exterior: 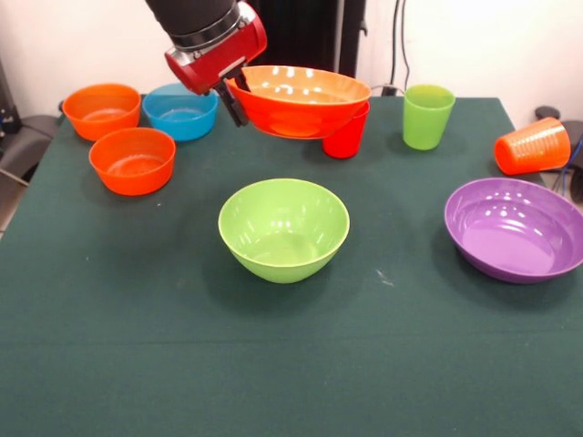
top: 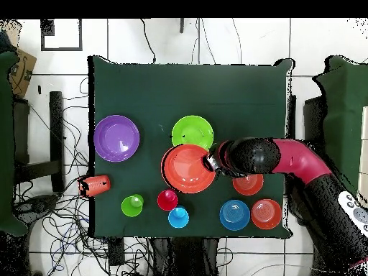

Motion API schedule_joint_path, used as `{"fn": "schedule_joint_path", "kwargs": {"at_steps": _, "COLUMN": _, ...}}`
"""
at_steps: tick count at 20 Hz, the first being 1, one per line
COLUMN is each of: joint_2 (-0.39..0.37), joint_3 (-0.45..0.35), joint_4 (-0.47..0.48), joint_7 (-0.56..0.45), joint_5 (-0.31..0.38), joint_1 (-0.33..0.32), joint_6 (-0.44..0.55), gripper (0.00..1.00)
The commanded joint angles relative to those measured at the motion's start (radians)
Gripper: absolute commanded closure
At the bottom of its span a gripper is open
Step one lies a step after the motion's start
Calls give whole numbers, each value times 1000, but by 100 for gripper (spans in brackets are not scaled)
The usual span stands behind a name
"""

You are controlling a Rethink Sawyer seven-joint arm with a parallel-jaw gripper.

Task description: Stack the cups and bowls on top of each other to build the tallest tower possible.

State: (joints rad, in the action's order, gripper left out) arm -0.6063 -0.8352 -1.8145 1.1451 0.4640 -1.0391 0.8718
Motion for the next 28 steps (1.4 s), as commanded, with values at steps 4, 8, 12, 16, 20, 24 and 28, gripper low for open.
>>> {"fn": "schedule_joint_path", "kwargs": {"at_steps": 4, "joint_2": 50, "joint_3": -5, "joint_4": -2, "joint_7": -28, "joint_5": 33, "joint_1": 66, "joint_6": -44, "gripper": 100}}
{"fn": "schedule_joint_path", "kwargs": {"at_steps": 8, "joint_2": 50, "joint_3": -1, "joint_4": -8, "joint_7": -20, "joint_5": 35, "joint_1": 65, "joint_6": -54, "gripper": 100}}
{"fn": "schedule_joint_path", "kwargs": {"at_steps": 12, "joint_2": 46, "joint_3": 2, "joint_4": -12, "joint_7": -7, "joint_5": 34, "joint_1": 73, "joint_6": -61, "gripper": 100}}
{"fn": "schedule_joint_path", "kwargs": {"at_steps": 16, "joint_2": 47, "joint_3": 0, "joint_4": -7, "joint_7": -8, "joint_5": 28, "joint_1": 74, "joint_6": -57, "gripper": 100}}
{"fn": "schedule_joint_path", "kwargs": {"at_steps": 20, "joint_2": 51, "joint_3": 1, "joint_4": -14, "joint_7": -14, "joint_5": 35, "joint_1": 69, "joint_6": -68, "gripper": 100}}
{"fn": "schedule_joint_path", "kwargs": {"at_steps": 24, "joint_2": 55, "joint_3": 5, "joint_4": -14, "joint_7": -12, "joint_5": 44, "joint_1": 72, "joint_6": -79, "gripper": 100}}
{"fn": "schedule_joint_path", "kwargs": {"at_steps": 28, "joint_2": 65, "joint_3": 20, "joint_4": -7, "joint_7": 4, "joint_5": 59, "joint_1": 87, "joint_6": -99, "gripper": 100}}
